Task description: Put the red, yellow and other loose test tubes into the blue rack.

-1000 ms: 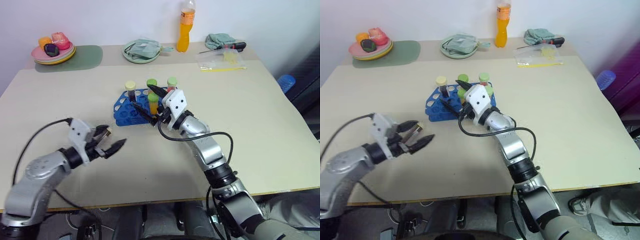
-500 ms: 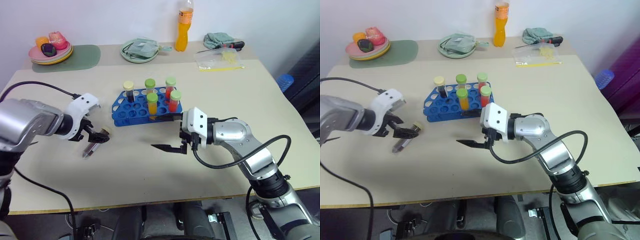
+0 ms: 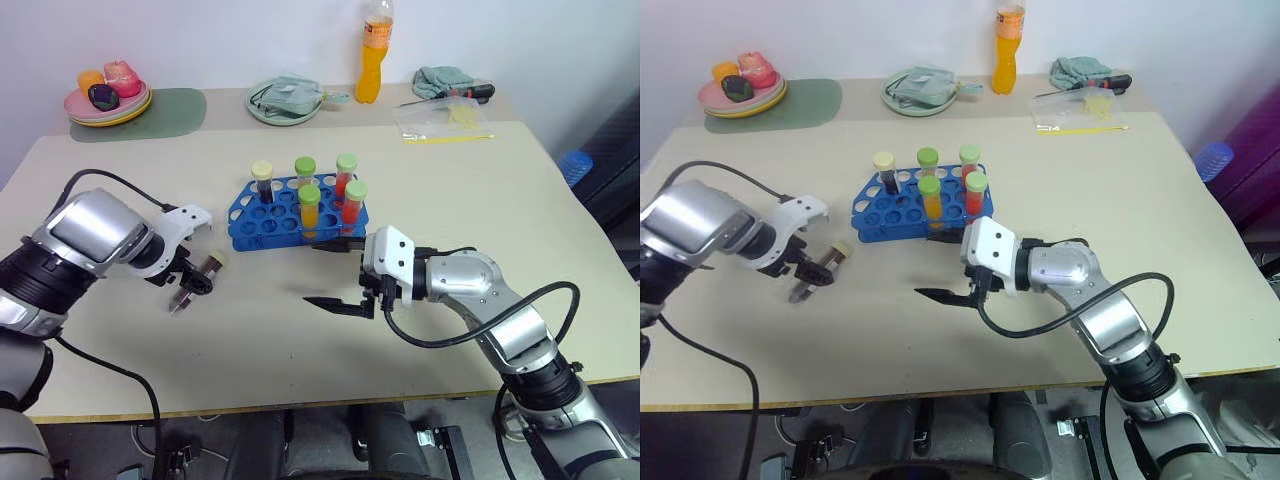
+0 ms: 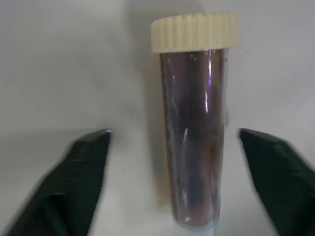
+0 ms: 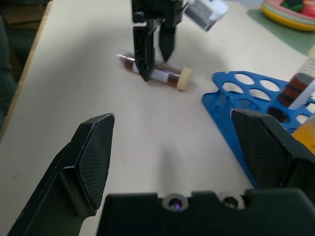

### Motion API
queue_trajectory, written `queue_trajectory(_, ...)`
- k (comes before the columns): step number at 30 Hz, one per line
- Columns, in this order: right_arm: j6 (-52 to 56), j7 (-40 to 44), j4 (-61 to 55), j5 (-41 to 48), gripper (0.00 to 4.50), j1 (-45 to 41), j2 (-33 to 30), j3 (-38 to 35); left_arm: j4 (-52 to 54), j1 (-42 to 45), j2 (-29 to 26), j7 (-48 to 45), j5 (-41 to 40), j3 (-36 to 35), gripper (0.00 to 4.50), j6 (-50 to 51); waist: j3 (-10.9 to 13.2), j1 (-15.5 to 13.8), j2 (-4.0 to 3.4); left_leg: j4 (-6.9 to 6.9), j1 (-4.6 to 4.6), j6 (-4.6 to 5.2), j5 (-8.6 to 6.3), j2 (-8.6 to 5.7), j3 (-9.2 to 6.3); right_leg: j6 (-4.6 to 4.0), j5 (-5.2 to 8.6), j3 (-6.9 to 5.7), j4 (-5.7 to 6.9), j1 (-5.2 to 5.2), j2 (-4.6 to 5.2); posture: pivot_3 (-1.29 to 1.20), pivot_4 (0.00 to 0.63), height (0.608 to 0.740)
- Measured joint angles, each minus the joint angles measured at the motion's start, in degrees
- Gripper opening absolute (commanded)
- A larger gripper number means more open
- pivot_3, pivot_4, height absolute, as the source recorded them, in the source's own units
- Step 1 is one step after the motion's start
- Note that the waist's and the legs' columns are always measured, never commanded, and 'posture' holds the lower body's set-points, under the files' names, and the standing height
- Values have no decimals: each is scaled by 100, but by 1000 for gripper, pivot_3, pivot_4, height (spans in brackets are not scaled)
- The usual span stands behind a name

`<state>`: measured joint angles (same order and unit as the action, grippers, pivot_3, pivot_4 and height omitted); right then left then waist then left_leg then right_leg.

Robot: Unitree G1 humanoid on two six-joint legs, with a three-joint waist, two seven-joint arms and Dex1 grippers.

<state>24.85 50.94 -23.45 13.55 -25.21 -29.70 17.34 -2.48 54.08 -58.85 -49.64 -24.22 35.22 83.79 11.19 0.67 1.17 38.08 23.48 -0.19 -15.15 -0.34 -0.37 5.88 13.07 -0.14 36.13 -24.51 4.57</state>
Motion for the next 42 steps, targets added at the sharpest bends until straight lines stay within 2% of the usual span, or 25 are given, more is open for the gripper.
queue_trajectory(3, -4, -83, 0, -49, 4214, 0, 40, 24, -47, 0, 36, 26, 63, -24, 1142, 78, 0, 4, 0, 0, 0, 0, 0, 0, -2, 0, 0, 0, 1, 0, 0, 0, 150, 740)
queue_trajectory(4, -7, -105, 0, -64, 4214, 0, 61, 26, -56, -3, 31, 22, 72, -36, 781, 90, 0, 5, 0, 0, 0, 0, 0, 0, -2, 0, 0, 0, 1, 0, 0, 0, 150, 740)
queue_trajectory(9, -14, -140, 1, -103, 4214, -1, 95, 39, 107, -246, -200, -14, 23, -319, 738, 204, 0, 15, 0, 0, 0, 0, 0, 2, -5, 0, 0, 0, 1, -1, 0, 0, 150, 740)
queue_trajectory(11, -12, -219, 1, -98, 4214, 52, 110, -12, 165, -659, -173, 238, -9, -1216, 738, 90, 1, 12, 2, -1, 0, 0, 0, 7, -9, 0, 0, 0, 2, -3, 1, 0, 150, 740)
queue_trajectory(13, 30, -455, 20, -100, 4214, 271, 127, -218, 368, -1137, 227, 854, 35, -2719, 738, -664, 3, -29, 8, 6, 10, -3, 2, 14, -21, 0, -1, -7, 3, -4, 10, 0, 150, 740)
queue_trajectory(15, 97, -744, 23, -99, 4214, 593, 206, -451, 1176, -1595, 950, 1393, 38, -4116, 738, -1547, 0, -106, 13, 9, 12, -7, 3, 9, -15, -1, -2, -6, -4, -2, 24, 0, 150, 740)
queue_trajectory(17, 124, -956, 43, -99, 4214, 880, 282, -560, 2124, -2006, 1551, 1785, 12, -4766, 738, -2217, -4, -132, 8, 6, 8, -8, 3, -8, 0, 0, -3, 0, -6, 2, 50, 0, 150, 740)
queue_trajectory(18, 118, -1097, 72, -108, 4214, 1068, 342, -621, 2678, -2305, 2161, 2099, -22, -5018, 738, -2568, -10, -141, -1, 5, 1, -8, 3, -20, 4, 1, -4, 6, -9, 10, 60, 0, 150, 740)
queue_trajectory(20, 115, -1280, 179, -151, 4214, 1200, 433, -640, 3233, -2764, 3225, 2640, 6, -4920, 738, -3078, -11, -148, 2, 13, 0, -9, 4, -33, 6, 7, -8, 7, -10, 18, 69, 0, 150, 740)
queue_trajectory(22, 103, -1407, 236, -191, 4214, 1192, 527, -642, 3313, -3037, 3942, 3124, 233, -4526, 738, -3586, -8, -144, 9, 18, -1, -14, 8, -41, 3, 17, -14, 8, -8, 19, 73, 0, 150, 740)
queue_trajectory(25, 98, -1566, 256, -214, 4214, 1108, 634, -648, 3200, -3362, 4376, 3711, 1184, -3636, 738, -4974, -11, -138, 7, 15, -9, -18, 11, -64, 1, 17, -14, 9, -3, 19, 68, 0, 150, 740)
queue_trajectory(27, 100, -1613, 268, -213, 4214, 995, 641, -677, 2845, -3441, 4644, 4018, 1671, -3287, 738, -5742, -12, -139, 5, 12, -10, -17, 11, -64, 0, 17, -14, 8, -3, 19, 66, 0, 150, 740)
queue_trajectory(30, 100, -1636, 274, -210, 4214, 899, 636, -709, 2176, -3581, 4791, 4210, 2117, -3022, 738, -6598, -12, -134, 5, 10, -8, -15, 10, -64, -2, 18, -14, 7, -4, 19, 63, 0, 150, 740)
queue_trajectory(34, 101, -1641, 310, -209, 4214, 881, 632, -711, 1538, -3645, 4850, 4216, 2307, -2930, 738, -7299, -12, -138, 5, 10, -7, -13, 9, -64, -2, 19, -14, 6, -4, 19, 63, 0, 150, 740)
queue_trajectory(42, 224, -1770, 303, -195, 4214, 872, 640, -785, 900, -3640, 4896, 3881, 2203, -2986, 738, -7798, -12, -136, 5, 10, -7, -13, 9, -64, -4, 21, -15, 5, -3, 19, 62, 0, 150, 740)
